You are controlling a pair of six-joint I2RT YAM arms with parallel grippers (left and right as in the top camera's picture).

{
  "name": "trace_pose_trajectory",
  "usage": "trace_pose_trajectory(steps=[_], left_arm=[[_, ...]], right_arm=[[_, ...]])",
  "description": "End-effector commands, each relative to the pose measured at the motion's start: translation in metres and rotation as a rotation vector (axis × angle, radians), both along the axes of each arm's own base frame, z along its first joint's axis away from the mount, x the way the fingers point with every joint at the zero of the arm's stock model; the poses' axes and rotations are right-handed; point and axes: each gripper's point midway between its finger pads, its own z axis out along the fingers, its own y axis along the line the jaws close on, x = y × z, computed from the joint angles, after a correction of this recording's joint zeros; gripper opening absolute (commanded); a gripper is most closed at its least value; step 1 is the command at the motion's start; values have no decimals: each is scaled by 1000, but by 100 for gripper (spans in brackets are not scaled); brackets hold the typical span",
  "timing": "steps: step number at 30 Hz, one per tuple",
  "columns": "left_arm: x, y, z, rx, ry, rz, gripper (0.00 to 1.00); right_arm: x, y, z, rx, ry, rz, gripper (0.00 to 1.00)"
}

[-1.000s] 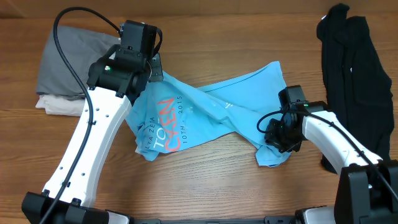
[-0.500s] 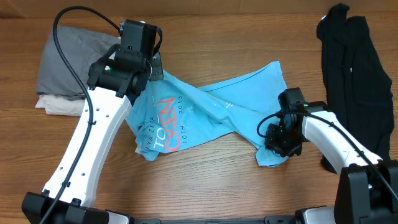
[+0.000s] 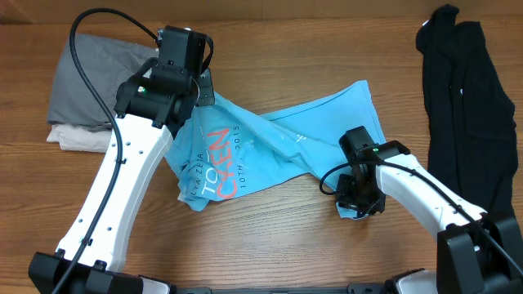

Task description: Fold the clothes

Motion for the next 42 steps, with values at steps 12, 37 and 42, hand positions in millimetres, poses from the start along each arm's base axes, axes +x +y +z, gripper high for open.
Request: trace_pose_trajectory(steps=[12, 37, 42], left_arm=[[4, 1, 21, 4, -50, -8, 4], [5, 28, 96, 16, -165, 8, 4], [10, 27, 107, 6, -208, 8, 4]], right_arm=[[26, -5, 30, -8, -105, -112, 4], [98, -158, 228, 23, -531, -330, 4], [106, -159, 237, 28, -574, -325, 4]])
